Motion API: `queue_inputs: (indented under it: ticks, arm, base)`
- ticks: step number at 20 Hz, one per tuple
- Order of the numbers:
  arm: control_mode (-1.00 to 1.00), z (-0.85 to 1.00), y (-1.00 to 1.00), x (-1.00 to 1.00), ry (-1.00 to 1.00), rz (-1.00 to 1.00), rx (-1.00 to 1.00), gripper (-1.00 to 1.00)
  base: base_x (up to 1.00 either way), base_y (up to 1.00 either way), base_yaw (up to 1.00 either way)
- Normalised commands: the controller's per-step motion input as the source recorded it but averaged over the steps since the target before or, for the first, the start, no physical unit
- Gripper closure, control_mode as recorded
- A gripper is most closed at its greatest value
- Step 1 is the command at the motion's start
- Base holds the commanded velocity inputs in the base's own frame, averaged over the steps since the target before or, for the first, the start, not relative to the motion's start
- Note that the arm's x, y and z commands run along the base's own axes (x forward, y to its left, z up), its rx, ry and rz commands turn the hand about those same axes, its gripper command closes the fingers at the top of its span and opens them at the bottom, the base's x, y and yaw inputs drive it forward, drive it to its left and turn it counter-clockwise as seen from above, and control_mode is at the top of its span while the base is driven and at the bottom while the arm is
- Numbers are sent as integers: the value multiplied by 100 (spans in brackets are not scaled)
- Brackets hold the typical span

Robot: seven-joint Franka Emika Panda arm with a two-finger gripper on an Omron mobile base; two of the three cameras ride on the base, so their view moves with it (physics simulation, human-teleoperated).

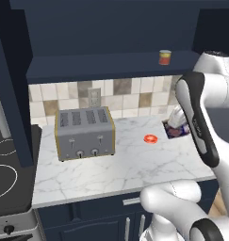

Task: Restock the canned food cabinet by taking the new fresh canned food from the counter and placing it in the cabinet. Then, take the old canned food from the cabinet and place it on the counter.

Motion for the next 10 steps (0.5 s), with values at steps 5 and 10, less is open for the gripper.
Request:
queue_inputs:
  ticks: [5,10]
  arm:
    - [-100,-100,-51,9,13,0,-4,100]
    - [-100,-100,-50,3,-2,1,10,100]
  base:
    - [0,0,0]
    - [0,0,0]
